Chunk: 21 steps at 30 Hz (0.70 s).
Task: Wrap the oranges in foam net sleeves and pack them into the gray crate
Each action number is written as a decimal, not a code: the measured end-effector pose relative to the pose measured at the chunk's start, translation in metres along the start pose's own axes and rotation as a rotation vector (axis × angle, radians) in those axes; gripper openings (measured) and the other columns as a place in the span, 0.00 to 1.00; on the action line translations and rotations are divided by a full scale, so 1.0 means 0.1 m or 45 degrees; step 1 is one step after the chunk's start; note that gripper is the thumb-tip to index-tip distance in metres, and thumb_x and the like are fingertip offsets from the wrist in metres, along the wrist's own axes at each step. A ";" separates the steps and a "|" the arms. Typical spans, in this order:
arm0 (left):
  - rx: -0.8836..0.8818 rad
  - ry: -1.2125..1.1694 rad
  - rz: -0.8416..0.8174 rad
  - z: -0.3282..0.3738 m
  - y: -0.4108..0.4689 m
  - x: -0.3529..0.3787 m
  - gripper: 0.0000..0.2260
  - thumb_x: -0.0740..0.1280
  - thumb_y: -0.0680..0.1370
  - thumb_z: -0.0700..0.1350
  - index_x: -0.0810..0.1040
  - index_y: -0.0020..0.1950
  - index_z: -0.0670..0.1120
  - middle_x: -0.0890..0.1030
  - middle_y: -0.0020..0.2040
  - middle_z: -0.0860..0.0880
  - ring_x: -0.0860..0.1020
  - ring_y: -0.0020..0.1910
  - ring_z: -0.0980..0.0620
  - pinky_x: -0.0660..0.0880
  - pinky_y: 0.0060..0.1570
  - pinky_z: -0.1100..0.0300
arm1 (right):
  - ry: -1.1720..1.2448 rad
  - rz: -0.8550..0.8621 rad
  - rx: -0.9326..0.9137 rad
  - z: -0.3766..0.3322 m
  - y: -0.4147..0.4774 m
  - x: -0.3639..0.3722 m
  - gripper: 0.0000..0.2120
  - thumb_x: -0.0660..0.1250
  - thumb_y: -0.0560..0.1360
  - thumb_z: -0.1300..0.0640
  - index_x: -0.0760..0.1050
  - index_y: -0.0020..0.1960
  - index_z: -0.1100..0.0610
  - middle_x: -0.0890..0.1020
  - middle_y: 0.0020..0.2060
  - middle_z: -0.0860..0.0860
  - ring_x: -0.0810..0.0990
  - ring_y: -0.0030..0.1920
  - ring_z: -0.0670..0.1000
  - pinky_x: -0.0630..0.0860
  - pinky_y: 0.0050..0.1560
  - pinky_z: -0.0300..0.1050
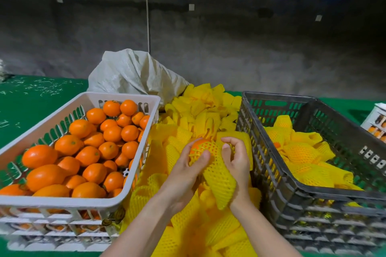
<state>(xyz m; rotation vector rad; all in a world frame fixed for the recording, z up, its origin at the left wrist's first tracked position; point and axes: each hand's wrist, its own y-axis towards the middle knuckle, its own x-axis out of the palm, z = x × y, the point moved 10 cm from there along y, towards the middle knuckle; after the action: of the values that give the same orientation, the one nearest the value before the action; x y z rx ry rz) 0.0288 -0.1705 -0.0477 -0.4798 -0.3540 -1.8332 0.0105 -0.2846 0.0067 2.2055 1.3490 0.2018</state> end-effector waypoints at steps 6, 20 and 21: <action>-0.017 -0.002 0.244 -0.05 0.06 -0.17 0.25 0.67 0.69 0.58 0.75 0.62 0.46 0.85 0.48 0.47 0.84 0.47 0.52 0.80 0.42 0.59 | 0.073 0.103 0.184 0.22 -0.17 0.11 0.07 0.58 0.79 0.50 0.71 0.46 0.52 0.75 0.37 0.41 0.74 0.39 0.38 0.67 0.37 0.28; -0.297 -0.336 0.151 -0.27 0.18 -0.20 0.20 0.70 0.63 0.58 0.86 0.41 0.43 0.84 0.44 0.41 0.83 0.41 0.46 0.78 0.47 0.51 | 0.199 -0.167 0.323 0.31 0.06 0.22 0.22 0.63 0.77 0.52 0.60 0.28 0.57 0.61 0.24 0.47 0.59 0.27 0.43 0.57 0.28 0.39; -0.299 -0.312 0.175 -0.28 0.18 -0.22 0.21 0.71 0.61 0.57 0.85 0.43 0.42 0.84 0.45 0.41 0.83 0.42 0.44 0.76 0.49 0.49 | 0.255 -0.205 0.396 0.38 0.07 0.24 0.22 0.63 0.77 0.52 0.63 0.29 0.62 0.62 0.26 0.53 0.62 0.29 0.45 0.58 0.29 0.39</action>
<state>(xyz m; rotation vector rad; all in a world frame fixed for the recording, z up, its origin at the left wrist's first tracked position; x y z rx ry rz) 0.0480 -0.1711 -0.0825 -0.8753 -0.2647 -1.6929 0.0426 -0.2800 -0.0254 2.3613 1.7627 0.1655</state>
